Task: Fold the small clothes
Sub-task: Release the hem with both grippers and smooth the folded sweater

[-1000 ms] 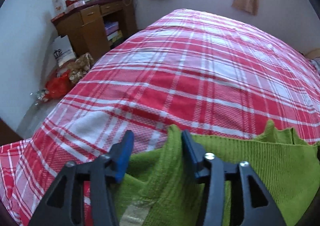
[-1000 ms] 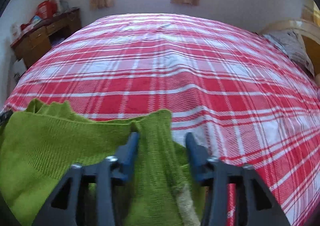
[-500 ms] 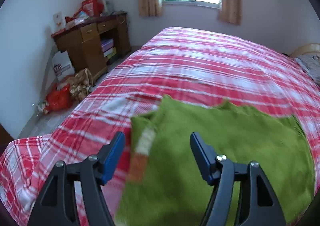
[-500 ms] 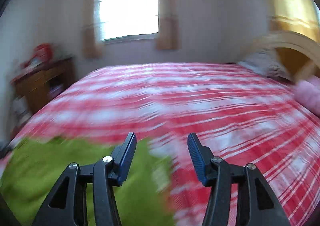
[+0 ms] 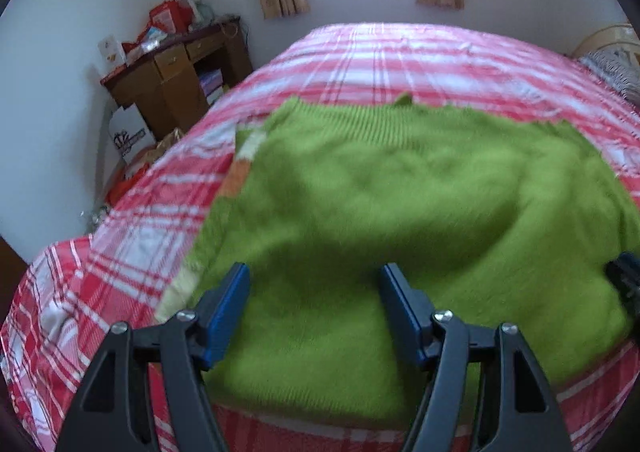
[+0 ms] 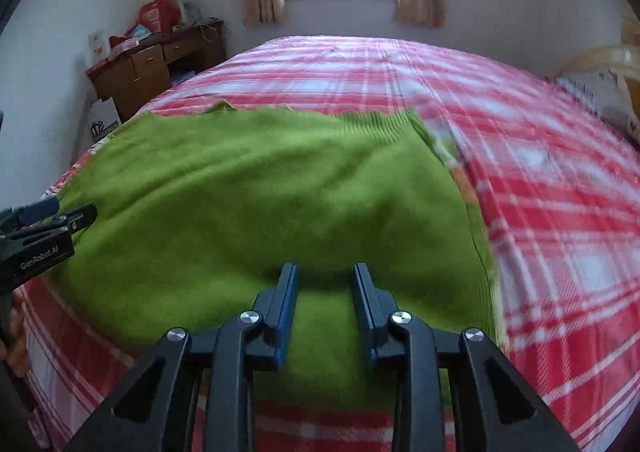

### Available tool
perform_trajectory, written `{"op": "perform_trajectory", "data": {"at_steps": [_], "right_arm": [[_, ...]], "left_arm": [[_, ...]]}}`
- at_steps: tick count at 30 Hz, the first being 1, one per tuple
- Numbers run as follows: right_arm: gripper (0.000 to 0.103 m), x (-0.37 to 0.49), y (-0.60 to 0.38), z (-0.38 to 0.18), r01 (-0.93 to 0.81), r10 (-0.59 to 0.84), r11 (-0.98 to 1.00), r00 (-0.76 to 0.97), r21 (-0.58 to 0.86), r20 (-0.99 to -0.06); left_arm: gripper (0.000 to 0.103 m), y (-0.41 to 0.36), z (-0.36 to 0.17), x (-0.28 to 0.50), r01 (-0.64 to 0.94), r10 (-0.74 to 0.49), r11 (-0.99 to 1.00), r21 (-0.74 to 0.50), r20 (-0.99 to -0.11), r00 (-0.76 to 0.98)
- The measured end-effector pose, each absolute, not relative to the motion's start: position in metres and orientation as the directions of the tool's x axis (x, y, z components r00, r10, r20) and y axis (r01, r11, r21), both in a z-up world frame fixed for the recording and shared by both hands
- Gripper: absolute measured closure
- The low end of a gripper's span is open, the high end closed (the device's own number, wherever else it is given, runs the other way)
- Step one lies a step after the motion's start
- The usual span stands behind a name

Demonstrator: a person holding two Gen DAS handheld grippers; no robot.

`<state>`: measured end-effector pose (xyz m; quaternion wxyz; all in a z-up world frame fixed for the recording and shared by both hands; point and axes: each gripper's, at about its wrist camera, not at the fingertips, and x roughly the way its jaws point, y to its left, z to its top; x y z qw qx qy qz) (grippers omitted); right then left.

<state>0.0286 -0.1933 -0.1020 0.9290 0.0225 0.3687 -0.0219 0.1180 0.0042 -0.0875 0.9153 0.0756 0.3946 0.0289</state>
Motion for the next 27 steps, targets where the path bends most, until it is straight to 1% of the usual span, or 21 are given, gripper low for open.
{"op": "perform_trajectory", "data": {"at_steps": [2, 5, 8, 12, 14, 17, 21, 27], "right_arm": [[0.074, 0.025, -0.2, -0.102, 0.065, -0.018, 0.997, 0.726, 0.043, -0.688], [0.074, 0.02, -0.206, -0.104, 0.064, -0.011, 0.997, 0.725, 0.052, -0.689], [0.074, 0.01, -0.214, -0.105, 0.067, -0.01, 0.996, 0.726, 0.056, -0.688], [0.074, -0.004, -0.221, -0.099, 0.089, -0.051, 0.996, 0.719, 0.019, -0.693], [0.074, -0.014, -0.223, -0.093, 0.122, -0.097, 0.992, 0.715, -0.012, -0.693], [0.074, -0.026, -0.215, -0.08, 0.13, -0.113, 0.991, 0.744, -0.024, -0.658], [0.074, -0.018, -0.189, -0.07, 0.052, -0.026, 0.998, 0.759, 0.02, -0.651], [0.074, 0.014, -0.131, -0.072, -0.094, 0.115, 0.993, 0.748, 0.067, -0.654]], "left_arm": [[0.033, 0.006, -0.091, 0.114, 0.009, 0.108, 0.987, 0.159, -0.708, 0.697], [0.032, 0.003, -0.092, 0.111, 0.012, 0.124, 0.982, 0.186, -0.7, 0.704], [0.029, 0.006, -0.092, 0.109, 0.002, 0.14, 0.98, 0.199, -0.699, 0.702], [0.029, 0.012, -0.09, 0.104, 0.002, 0.128, 0.984, 0.181, -0.706, 0.697], [0.029, 0.014, -0.088, 0.102, -0.006, 0.139, 0.982, 0.189, -0.702, 0.699], [0.029, 0.018, -0.086, 0.1, -0.016, 0.129, 0.986, 0.163, -0.713, 0.689], [0.029, 0.026, -0.08, 0.096, -0.02, 0.093, 0.994, 0.109, -0.724, 0.684], [0.029, 0.037, -0.074, 0.095, -0.043, 0.103, 0.994, 0.101, -0.717, 0.69]]}}
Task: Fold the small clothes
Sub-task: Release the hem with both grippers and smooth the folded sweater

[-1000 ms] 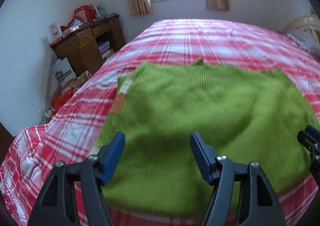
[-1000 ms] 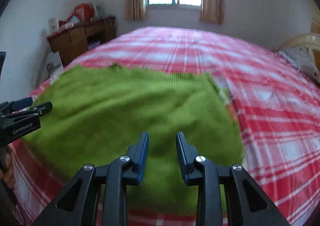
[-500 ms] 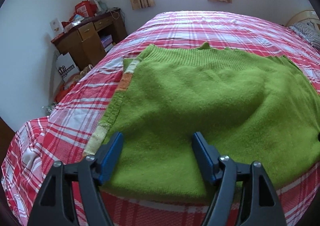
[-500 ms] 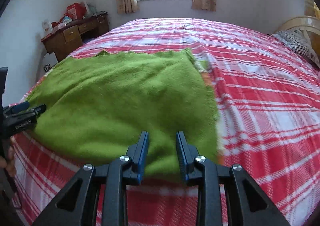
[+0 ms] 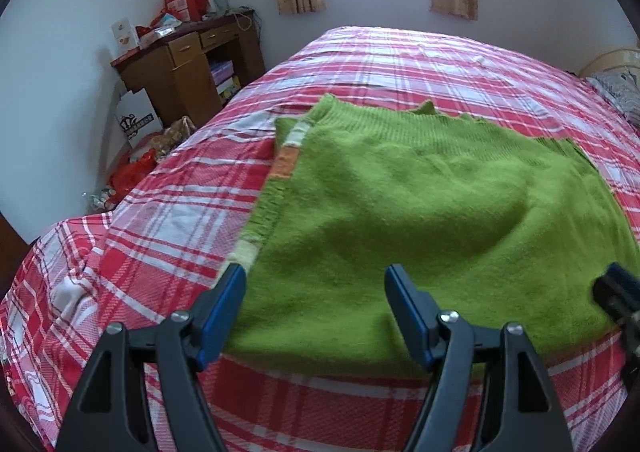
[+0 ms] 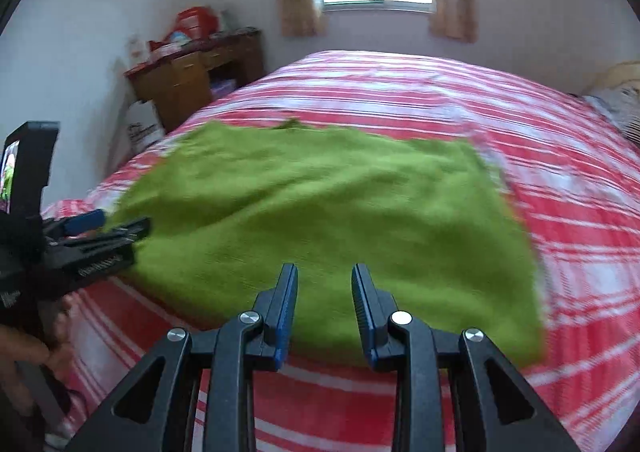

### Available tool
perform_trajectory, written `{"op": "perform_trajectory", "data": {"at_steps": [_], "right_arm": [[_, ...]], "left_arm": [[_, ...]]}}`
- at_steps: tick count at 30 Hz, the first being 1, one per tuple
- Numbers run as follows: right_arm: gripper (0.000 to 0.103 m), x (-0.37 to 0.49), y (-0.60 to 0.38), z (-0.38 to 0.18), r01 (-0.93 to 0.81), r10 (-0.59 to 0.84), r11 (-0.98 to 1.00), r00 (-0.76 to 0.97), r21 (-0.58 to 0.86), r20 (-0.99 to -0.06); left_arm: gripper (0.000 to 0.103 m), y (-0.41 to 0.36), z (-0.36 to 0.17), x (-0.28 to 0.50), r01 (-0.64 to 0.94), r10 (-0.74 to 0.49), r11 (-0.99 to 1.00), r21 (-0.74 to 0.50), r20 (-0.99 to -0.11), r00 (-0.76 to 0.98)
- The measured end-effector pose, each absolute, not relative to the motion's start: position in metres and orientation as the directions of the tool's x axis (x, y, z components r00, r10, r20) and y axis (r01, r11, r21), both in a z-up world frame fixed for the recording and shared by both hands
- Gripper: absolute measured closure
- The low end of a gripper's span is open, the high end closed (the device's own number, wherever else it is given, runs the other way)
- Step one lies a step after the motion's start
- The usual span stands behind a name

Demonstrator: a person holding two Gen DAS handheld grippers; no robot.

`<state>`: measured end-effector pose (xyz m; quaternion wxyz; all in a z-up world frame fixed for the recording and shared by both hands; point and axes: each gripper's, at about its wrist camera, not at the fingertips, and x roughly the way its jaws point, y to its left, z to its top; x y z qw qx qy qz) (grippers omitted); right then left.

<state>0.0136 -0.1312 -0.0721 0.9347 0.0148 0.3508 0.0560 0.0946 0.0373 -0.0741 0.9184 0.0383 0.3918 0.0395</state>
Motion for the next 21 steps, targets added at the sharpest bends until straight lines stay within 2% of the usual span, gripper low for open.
{"op": "perform_trajectory", "data": {"at_steps": [5, 8, 17, 21], "right_arm": [[0.074, 0.036, -0.091, -0.09, -0.17, 0.171, 0.983, 0.715, 0.069, -0.678], [0.074, 0.041, -0.083, -0.104, -0.175, 0.148, 0.984, 0.7, 0.032, -0.699], [0.074, 0.034, -0.085, -0.106, -0.187, 0.15, 0.982, 0.726, 0.017, -0.671], [0.073, 0.031, -0.085, -0.108, -0.188, 0.158, 0.982, 0.731, 0.027, -0.664]], "left_arm": [[0.028, 0.049, -0.072, 0.096, -0.065, 0.111, 0.994, 0.092, -0.714, 0.692], [0.027, 0.054, -0.074, 0.099, -0.077, 0.12, 0.993, 0.092, -0.718, 0.686], [0.027, 0.061, -0.087, 0.107, -0.101, 0.133, 0.991, 0.088, -0.737, 0.663], [0.02, 0.06, -0.089, 0.108, -0.107, 0.132, 0.991, 0.081, -0.739, 0.661]]}}
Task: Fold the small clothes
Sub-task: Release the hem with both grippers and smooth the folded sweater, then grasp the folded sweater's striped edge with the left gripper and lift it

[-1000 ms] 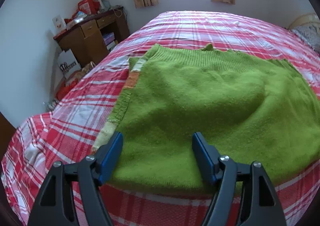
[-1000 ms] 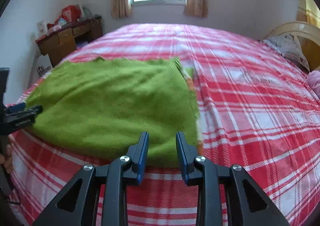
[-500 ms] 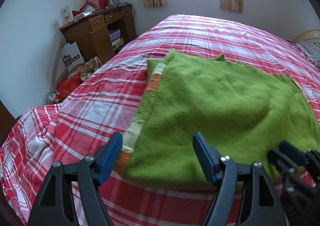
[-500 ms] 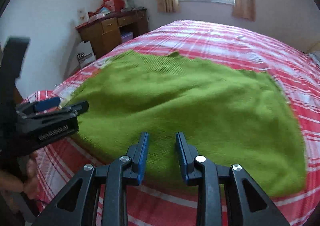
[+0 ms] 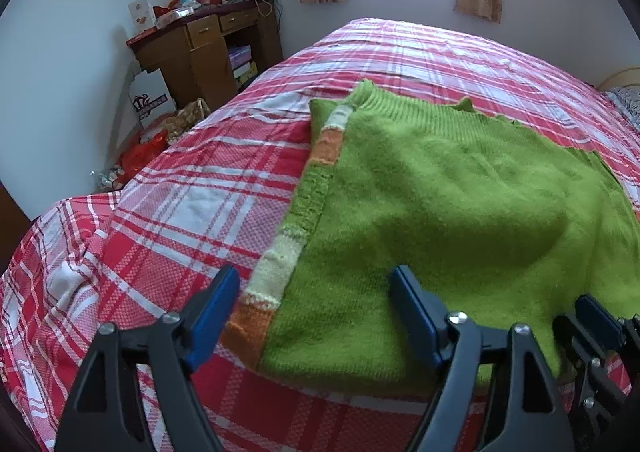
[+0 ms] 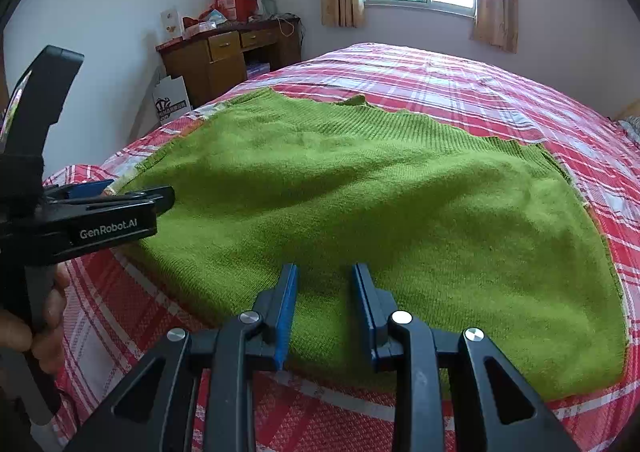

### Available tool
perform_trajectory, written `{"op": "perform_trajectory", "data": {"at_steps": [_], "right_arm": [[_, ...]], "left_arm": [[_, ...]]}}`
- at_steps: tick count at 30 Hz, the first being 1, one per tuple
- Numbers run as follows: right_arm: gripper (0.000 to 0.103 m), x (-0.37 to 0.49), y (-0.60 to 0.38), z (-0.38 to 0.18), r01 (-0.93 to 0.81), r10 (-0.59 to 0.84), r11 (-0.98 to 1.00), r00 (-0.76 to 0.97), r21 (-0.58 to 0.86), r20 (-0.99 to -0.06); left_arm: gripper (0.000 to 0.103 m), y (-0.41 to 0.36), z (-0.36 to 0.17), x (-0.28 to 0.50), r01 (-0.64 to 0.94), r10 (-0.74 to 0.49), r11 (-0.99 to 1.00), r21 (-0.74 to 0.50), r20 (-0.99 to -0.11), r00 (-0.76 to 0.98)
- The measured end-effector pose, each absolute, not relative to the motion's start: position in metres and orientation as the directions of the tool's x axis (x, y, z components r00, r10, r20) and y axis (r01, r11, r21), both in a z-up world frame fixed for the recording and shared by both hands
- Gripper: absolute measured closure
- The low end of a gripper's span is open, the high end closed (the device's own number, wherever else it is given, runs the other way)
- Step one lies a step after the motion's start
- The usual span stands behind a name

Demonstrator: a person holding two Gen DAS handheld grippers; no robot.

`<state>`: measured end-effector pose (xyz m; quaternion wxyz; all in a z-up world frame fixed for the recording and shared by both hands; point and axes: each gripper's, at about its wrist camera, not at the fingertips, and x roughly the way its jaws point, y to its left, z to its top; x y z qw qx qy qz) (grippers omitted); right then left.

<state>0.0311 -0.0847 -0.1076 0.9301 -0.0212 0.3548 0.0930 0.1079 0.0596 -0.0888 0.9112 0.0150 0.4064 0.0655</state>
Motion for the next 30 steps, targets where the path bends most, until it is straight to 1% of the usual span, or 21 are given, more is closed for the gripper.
{"op": "perform_trajectory", "data": {"at_steps": [2, 3, 5, 7, 11, 15, 17, 18, 19, 20, 21, 22, 23, 25, 28, 30], "right_arm": [[0.073, 0.03, -0.086, -0.108, -0.189, 0.164, 0.981, 0.732, 0.033, -0.661], [0.073, 0.03, -0.087, -0.108, -0.19, 0.167, 0.981, 0.732, 0.037, -0.66], [0.073, 0.03, -0.089, -0.109, -0.191, 0.175, 0.98, 0.733, 0.048, -0.657], [0.073, 0.03, -0.09, -0.109, -0.193, 0.182, 0.98, 0.734, 0.056, -0.654], [0.073, 0.029, -0.091, -0.109, -0.194, 0.186, 0.979, 0.737, 0.06, -0.65], [0.073, 0.029, -0.091, -0.11, -0.194, 0.187, 0.979, 0.738, 0.061, -0.649], [0.073, 0.029, -0.092, -0.11, -0.195, 0.19, 0.979, 0.737, 0.065, -0.649], [0.074, 0.029, -0.092, -0.11, -0.196, 0.191, 0.978, 0.736, 0.066, -0.649], [0.074, 0.029, -0.092, -0.11, -0.196, 0.193, 0.978, 0.736, 0.069, -0.649], [0.074, 0.029, -0.093, -0.11, -0.195, 0.196, 0.978, 0.735, 0.074, -0.649], [0.074, 0.03, -0.094, -0.11, -0.196, 0.199, 0.978, 0.734, 0.078, -0.65], [0.074, 0.03, -0.095, -0.109, -0.195, 0.202, 0.977, 0.731, 0.085, -0.652], [0.074, 0.031, -0.095, -0.107, -0.194, 0.207, 0.977, 0.723, 0.094, -0.66], [0.074, 0.035, -0.096, -0.099, -0.198, 0.223, 0.974, 0.717, 0.113, -0.661], [0.074, 0.042, -0.088, -0.075, -0.211, 0.223, 0.973, 0.759, 0.092, -0.612], [0.074, 0.055, -0.079, -0.066, -0.218, 0.221, 0.973, 0.765, 0.08, -0.605]], "left_arm": [[0.013, 0.06, -0.091, 0.11, -0.104, 0.099, 0.994, 0.04, -0.749, 0.656], [0.007, 0.061, -0.092, 0.11, -0.099, 0.053, 0.995, -0.015, -0.757, 0.651], [0.005, 0.064, -0.095, 0.109, -0.098, -0.023, 0.989, -0.113, -0.759, 0.651], [0.0, 0.067, -0.099, 0.108, -0.101, -0.09, 0.973, -0.206, -0.749, 0.657], [0.0, 0.068, -0.101, 0.109, -0.133, -0.101, 0.955, -0.263, -0.715, 0.691], [0.001, 0.075, -0.096, 0.126, -0.109, -0.18, 0.926, -0.361, -0.678, 0.713], [0.005, 0.082, -0.096, 0.138, -0.101, -0.236, 0.895, -0.434, -0.654, 0.719], [0.009, 0.087, -0.097, 0.141, -0.109, -0.258, 0.873, -0.475, -0.641, 0.723], [0.016, 0.093, -0.098, 0.142, -0.124, -0.275, 0.846, -0.519, -0.624, 0.732], [0.02, 0.097, -0.099, 0.139, -0.131, -0.289, 0.826, -0.548, -0.611, 0.737], [0.026, 0.101, -0.1, 0.136, -0.135, -0.3, 0.81, -0.571, -0.601, 0.741], [0.033, 0.104, -0.102, 0.132, -0.128, -0.307, 0.805, -0.58, -0.591, 0.746], [0.036, 0.105, -0.103, 0.127, -0.117, -0.31, 0.809, -0.577, -0.587, 0.748], [0.047, 0.108, -0.106, 0.12, -0.1, -0.309, 0.823, -0.558, -0.59, 0.746], [0.047, 0.117, -0.106, 0.109, -0.106, -0.314, 0.811, -0.575, -0.581, 0.751], [0.047, 0.12, -0.106, 0.103, -0.13, -0.308, 0.796, -0.59, -0.582, 0.753]]}}
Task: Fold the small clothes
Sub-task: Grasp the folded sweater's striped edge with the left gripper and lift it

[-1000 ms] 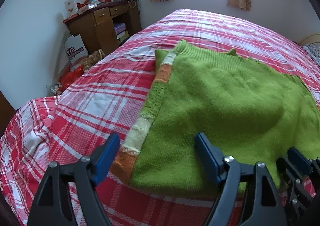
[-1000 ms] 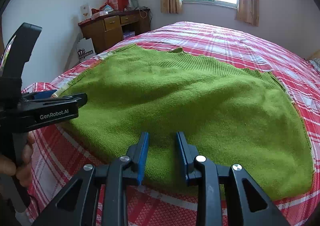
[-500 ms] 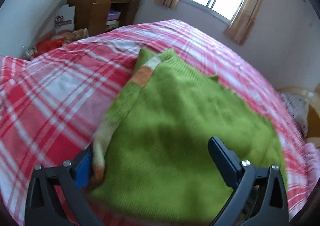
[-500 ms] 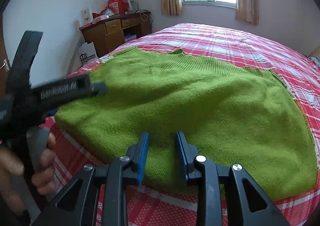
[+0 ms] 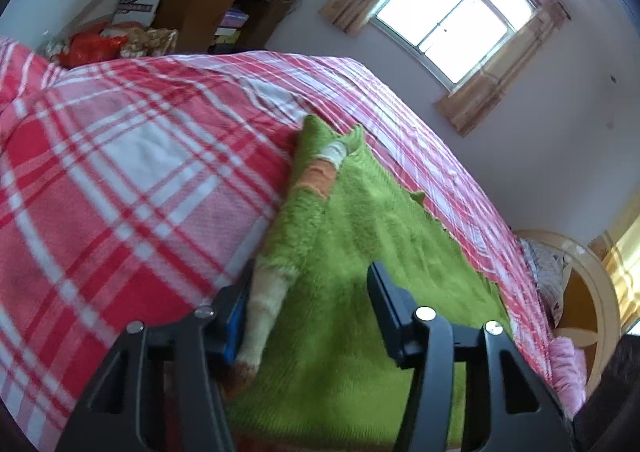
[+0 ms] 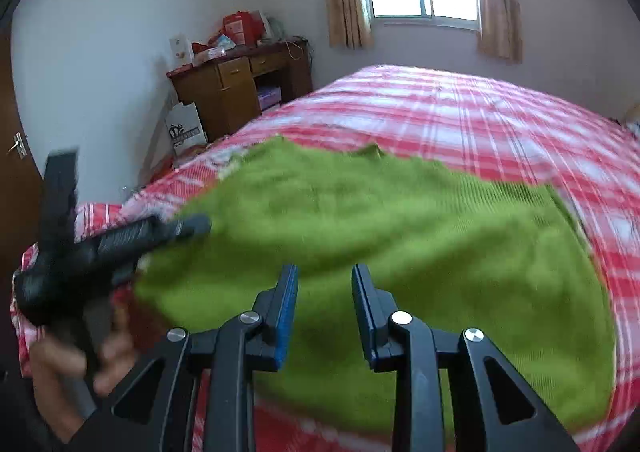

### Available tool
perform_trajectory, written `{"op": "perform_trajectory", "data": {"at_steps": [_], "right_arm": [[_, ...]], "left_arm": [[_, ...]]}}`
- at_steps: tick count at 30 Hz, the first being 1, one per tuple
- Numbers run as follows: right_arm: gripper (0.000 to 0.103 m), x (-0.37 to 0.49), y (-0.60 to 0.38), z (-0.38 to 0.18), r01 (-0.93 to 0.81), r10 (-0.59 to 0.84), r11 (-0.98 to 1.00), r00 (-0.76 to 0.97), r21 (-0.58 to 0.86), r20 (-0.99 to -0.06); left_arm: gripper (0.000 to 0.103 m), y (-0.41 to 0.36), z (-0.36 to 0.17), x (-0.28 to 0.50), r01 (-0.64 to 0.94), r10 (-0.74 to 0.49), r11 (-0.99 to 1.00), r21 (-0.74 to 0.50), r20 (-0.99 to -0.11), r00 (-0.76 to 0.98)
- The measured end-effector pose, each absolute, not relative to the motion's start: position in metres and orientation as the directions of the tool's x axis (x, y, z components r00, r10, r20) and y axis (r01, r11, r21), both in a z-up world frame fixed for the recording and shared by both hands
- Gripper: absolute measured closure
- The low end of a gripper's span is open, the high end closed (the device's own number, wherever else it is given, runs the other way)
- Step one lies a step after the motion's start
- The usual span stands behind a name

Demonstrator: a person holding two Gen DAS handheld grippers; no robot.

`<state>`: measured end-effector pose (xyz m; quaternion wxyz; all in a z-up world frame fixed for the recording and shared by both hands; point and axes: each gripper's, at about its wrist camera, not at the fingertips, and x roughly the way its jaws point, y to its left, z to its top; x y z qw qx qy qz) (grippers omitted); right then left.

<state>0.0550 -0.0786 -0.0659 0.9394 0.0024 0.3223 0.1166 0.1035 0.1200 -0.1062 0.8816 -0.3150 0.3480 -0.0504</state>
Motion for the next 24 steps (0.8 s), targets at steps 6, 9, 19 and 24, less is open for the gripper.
{"op": "perform_trajectory", "data": {"at_steps": [6, 9, 19, 24], "right_arm": [[0.073, 0.092, -0.066, -0.101, -0.194, 0.221, 0.974, 0.702, 0.117, -0.677], [0.073, 0.088, -0.064, -0.105, -0.199, 0.221, 0.974, 0.71, 0.111, -0.668], [0.073, 0.087, -0.069, -0.107, -0.206, 0.245, 0.969, 0.71, 0.139, -0.66], [0.073, 0.087, -0.073, -0.108, -0.207, 0.27, 0.963, 0.709, 0.174, -0.651]], "left_arm": [[0.038, 0.117, -0.109, 0.096, -0.151, -0.308, 0.77, -0.62, -0.568, 0.763], [0.022, 0.118, -0.111, 0.101, -0.141, -0.337, 0.735, -0.663, -0.538, 0.772], [0.041, 0.1, -0.106, 0.135, -0.175, -0.245, 0.785, -0.594, -0.557, 0.794], [0.075, 0.108, -0.113, 0.136, -0.213, -0.208, 0.796, -0.566, -0.587, 0.782]]}}
